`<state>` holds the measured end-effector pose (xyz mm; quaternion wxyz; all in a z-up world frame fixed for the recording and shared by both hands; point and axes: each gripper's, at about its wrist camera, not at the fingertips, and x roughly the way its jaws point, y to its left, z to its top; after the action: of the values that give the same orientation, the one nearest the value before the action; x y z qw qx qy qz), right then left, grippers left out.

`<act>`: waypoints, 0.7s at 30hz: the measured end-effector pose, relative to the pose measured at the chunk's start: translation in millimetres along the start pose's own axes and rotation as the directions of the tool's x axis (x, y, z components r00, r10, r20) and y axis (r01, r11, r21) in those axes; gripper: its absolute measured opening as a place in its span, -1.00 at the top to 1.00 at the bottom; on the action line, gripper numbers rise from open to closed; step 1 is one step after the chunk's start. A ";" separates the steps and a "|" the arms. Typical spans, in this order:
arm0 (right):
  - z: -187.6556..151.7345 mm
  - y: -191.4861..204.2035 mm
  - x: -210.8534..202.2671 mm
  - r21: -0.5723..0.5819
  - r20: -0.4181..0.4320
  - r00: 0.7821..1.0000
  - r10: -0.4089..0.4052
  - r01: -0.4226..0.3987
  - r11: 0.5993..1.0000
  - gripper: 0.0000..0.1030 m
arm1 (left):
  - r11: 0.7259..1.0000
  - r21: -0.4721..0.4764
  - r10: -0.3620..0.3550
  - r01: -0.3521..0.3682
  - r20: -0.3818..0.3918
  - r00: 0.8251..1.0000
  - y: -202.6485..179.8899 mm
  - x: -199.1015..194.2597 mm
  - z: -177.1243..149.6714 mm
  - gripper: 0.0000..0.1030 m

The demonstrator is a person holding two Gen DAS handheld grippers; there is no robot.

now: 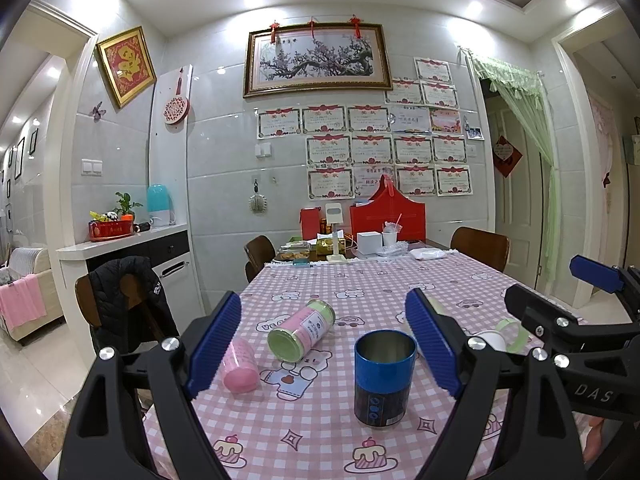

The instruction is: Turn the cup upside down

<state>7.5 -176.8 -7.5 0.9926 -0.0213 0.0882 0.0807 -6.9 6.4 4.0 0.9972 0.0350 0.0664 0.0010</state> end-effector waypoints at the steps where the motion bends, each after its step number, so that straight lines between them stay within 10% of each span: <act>1: 0.0 -0.3 0.1 0.000 0.000 1.000 0.001 -0.001 1.000 -0.85 | 1.000 0.001 0.002 -0.002 0.000 1.000 0.1 -0.1 0.0 -0.61; 21: 1.7 -1.0 1.9 0.003 -0.007 1.000 -0.001 0.001 1.000 -0.85 | 1.000 0.016 0.023 -0.023 0.011 1.000 -6.0 2.4 -4.3 -0.61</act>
<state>9.9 -177.4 -6.2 0.9924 -0.0198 0.0918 0.0798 -5.0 0.8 -1.0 0.9971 0.0440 0.0605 0.0118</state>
